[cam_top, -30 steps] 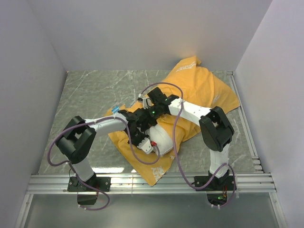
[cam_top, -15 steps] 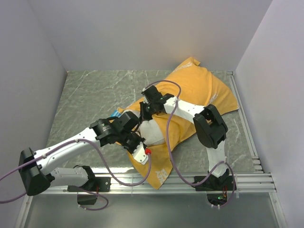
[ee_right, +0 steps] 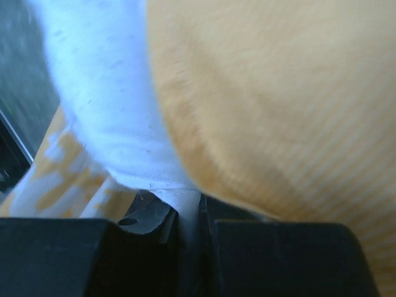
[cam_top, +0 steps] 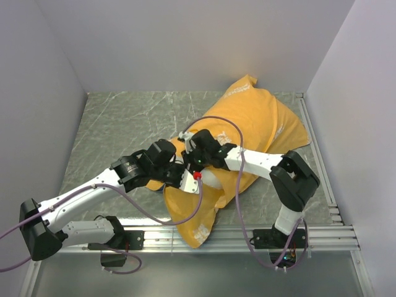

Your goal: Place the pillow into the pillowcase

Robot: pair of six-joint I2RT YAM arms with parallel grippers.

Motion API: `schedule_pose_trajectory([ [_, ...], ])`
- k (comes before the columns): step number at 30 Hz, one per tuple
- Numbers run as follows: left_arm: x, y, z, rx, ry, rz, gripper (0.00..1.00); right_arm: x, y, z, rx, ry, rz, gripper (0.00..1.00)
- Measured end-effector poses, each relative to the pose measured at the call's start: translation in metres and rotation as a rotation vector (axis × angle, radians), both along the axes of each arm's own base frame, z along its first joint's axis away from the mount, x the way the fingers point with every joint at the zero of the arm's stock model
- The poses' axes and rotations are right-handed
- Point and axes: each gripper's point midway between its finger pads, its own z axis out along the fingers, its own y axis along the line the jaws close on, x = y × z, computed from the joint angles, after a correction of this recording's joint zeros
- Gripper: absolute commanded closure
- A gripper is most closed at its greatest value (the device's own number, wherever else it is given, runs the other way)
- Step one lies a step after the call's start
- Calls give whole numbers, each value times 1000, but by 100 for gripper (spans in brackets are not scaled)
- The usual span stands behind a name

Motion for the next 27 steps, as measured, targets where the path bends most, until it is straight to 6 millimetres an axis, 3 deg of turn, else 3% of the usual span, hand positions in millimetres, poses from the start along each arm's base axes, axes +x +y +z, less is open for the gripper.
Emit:
schedule_pose_trajectory([
  [5, 25, -9, 7, -62, -23, 145, 100, -21, -2, -2, -29, -106, 191, 100],
  [7, 34, -9, 2, -78, -36, 195, 100, -21, 2, -1, -41, -105, 229, 90],
  [8, 36, -9, -1, -79, -36, 209, 100, -21, 3, 0, -51, -92, 245, 82],
  [9, 36, -9, -6, -82, -29, 221, 100, -21, 5, 0, -61, -77, 257, 65],
  [11, 34, -10, -11, -86, -18, 225, 100, -20, 4, 5, -69, -30, 261, 45],
  [12, 31, -10, -14, -88, -10, 220, 100, -20, 4, 8, -65, -15, 266, 27],
  [17, 3, -10, -19, -113, 6, 144, 100, -8, -4, 55, -40, 35, 231, 27],
  [20, -8, -6, -22, -114, 10, 119, 100, 3, -13, 91, -30, -7, 214, 36],
  [23, -9, -6, -24, -109, 12, 115, 100, 0, -26, 121, -32, -54, 226, 48],
  [24, -9, -6, -25, -109, 12, 115, 100, -4, -31, 126, -35, -61, 231, 58],
  [27, -9, -5, -25, -111, 0, 110, 100, -20, -45, 131, -62, -49, 271, 64],
])
